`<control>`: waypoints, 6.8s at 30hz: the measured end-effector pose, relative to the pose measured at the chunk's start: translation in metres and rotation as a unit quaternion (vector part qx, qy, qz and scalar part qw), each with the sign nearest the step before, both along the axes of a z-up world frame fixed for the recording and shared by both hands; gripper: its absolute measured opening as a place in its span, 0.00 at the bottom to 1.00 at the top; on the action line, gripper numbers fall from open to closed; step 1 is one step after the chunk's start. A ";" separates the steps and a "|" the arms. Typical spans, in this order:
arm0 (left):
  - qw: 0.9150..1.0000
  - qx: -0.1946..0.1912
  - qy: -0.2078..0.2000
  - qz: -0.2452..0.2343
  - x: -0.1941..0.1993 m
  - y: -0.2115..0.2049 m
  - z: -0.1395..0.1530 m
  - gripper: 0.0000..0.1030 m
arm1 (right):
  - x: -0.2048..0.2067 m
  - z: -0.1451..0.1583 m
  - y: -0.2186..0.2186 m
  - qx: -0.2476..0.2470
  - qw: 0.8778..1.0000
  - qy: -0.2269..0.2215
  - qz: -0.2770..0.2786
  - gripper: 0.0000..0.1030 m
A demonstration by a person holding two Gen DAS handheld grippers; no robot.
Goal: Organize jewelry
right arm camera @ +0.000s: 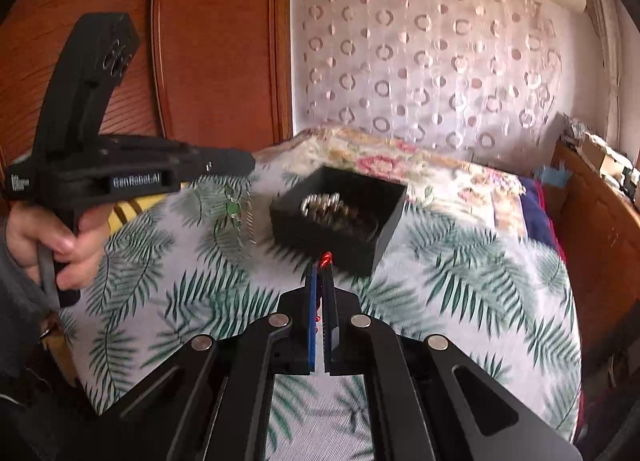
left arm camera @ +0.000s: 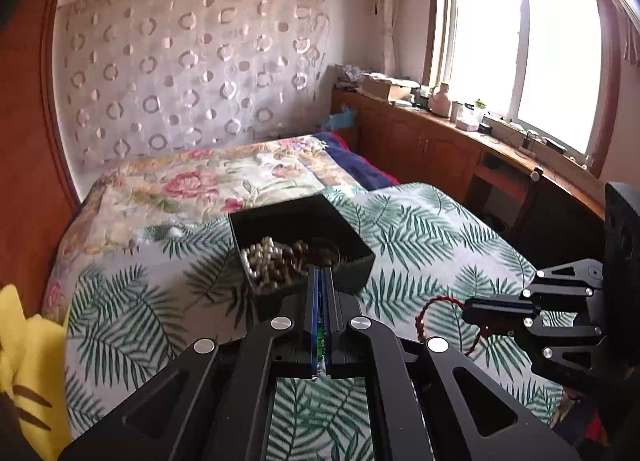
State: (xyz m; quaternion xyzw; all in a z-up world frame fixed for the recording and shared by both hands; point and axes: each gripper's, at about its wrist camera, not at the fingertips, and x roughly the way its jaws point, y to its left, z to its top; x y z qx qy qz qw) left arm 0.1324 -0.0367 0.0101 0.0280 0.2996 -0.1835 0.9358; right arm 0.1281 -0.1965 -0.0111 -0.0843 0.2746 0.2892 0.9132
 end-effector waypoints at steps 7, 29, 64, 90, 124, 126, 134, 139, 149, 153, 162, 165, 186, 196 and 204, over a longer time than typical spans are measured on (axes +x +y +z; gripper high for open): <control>1.000 0.000 -0.007 0.001 0.028 -0.002 0.013 0.01 | 0.040 0.021 0.010 0.004 1.000 -0.019 0.016 0.03; 0.999 0.003 0.029 0.015 0.129 -0.002 -0.013 0.01 | 0.149 -0.012 0.039 -0.019 0.999 0.018 0.024 0.03; 0.999 0.011 0.034 0.036 0.057 0.031 -0.048 0.80 | 0.042 -0.074 0.030 -0.036 0.991 0.124 0.033 0.34; 0.995 0.019 0.093 0.040 0.016 0.039 -0.091 0.86 | 0.023 -0.079 0.045 -0.084 0.988 0.113 0.060 0.21; 0.987 0.084 0.111 -0.080 0.005 -0.072 -0.107 0.13 | 0.035 -0.064 -0.036 -0.022 0.994 0.105 -0.020 0.21; 0.987 0.078 0.115 -0.079 0.008 -0.070 -0.105 0.13 | 0.037 -0.063 -0.034 -0.022 0.994 0.102 -0.017 0.21; 0.992 0.055 0.095 -0.056 0.018 -0.049 -0.081 0.13 | 0.056 -0.043 -0.020 -0.012 0.997 0.080 -0.004 0.21; 0.996 0.043 0.070 -0.038 0.031 -0.036 -0.060 0.13 | 0.071 -0.027 -0.011 0.000 0.998 0.065 0.002 0.21; 0.998 0.039 0.044 0.002 0.072 -0.011 -0.037 0.13 | 0.105 -0.019 0.012 -0.002 0.998 0.055 0.012 0.21; 0.998 0.041 0.044 0.010 0.085 -0.006 -0.038 0.13 | 0.115 -0.023 0.020 -0.006 0.998 0.059 0.014 0.21; 0.998 0.042 0.051 0.020 0.108 -0.004 -0.045 0.13 | 0.131 -0.031 0.027 -0.001 0.997 0.073 0.010 0.23; 0.997 0.043 0.051 0.023 0.113 -0.004 -0.045 0.13 | 0.132 -0.031 0.026 0.003 0.997 0.075 0.010 0.32; 0.996 0.035 0.015 0.084 0.071 0.007 -0.030 0.89 | 0.057 -0.005 -0.012 0.039 0.997 0.031 -0.062 0.49; 0.990 0.047 -0.007 0.131 -0.010 0.011 -0.018 0.93 | -0.003 0.009 -0.028 0.052 0.991 -0.013 -0.119 0.84; 0.987 0.036 -0.028 0.153 -0.059 0.020 -0.010 0.93 | -0.040 0.016 -0.036 0.064 0.985 -0.036 -0.158 0.98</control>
